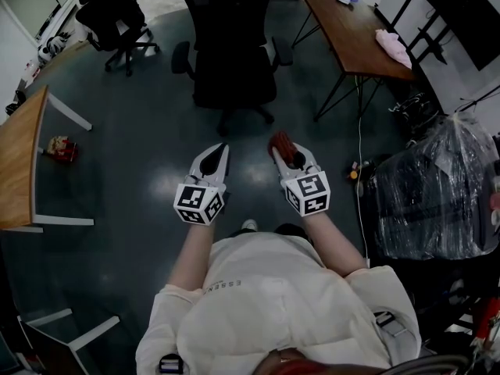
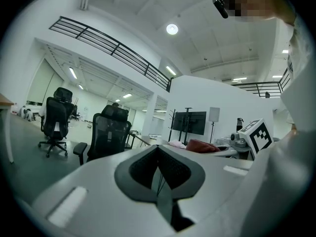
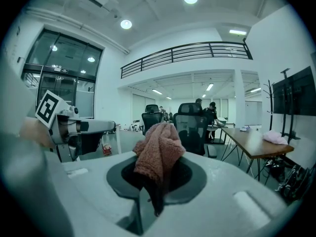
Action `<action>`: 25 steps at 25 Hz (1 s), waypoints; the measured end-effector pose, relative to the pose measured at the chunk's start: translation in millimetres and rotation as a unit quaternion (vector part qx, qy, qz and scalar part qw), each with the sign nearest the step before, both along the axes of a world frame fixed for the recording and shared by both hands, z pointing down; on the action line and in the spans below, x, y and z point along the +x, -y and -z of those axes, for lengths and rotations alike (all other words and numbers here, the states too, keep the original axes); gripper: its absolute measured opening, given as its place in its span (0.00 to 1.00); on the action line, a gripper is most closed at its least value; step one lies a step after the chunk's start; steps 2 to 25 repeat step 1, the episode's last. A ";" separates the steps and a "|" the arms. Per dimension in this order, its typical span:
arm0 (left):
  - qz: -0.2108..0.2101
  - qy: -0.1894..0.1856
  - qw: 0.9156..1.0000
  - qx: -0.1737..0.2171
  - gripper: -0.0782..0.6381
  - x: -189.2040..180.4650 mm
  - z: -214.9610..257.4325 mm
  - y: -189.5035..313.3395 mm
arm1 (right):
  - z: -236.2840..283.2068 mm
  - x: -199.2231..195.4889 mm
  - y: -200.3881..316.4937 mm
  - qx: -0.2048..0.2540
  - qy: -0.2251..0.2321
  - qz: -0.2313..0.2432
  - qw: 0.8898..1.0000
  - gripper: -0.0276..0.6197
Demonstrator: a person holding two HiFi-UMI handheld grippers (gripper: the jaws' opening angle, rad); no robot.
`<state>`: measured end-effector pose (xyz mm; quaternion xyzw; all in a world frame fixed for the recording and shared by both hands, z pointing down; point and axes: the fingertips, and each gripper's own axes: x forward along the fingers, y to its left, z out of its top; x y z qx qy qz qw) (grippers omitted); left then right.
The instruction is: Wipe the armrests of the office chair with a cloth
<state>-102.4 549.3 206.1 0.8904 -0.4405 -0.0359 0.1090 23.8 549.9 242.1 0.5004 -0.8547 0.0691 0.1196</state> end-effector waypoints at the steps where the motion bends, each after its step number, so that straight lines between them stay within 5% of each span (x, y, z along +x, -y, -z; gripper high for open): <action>1: 0.002 -0.001 1.000 -0.001 0.13 -2.1 -0.5 1.1 | -0.2 -1.8 0.3 0.000 0.001 0.002 1.000 0.12; 25: 0.002 -0.001 1.000 -0.001 0.13 -2.1 -0.5 1.1 | -0.2 -1.8 0.3 0.000 0.001 0.002 1.000 0.12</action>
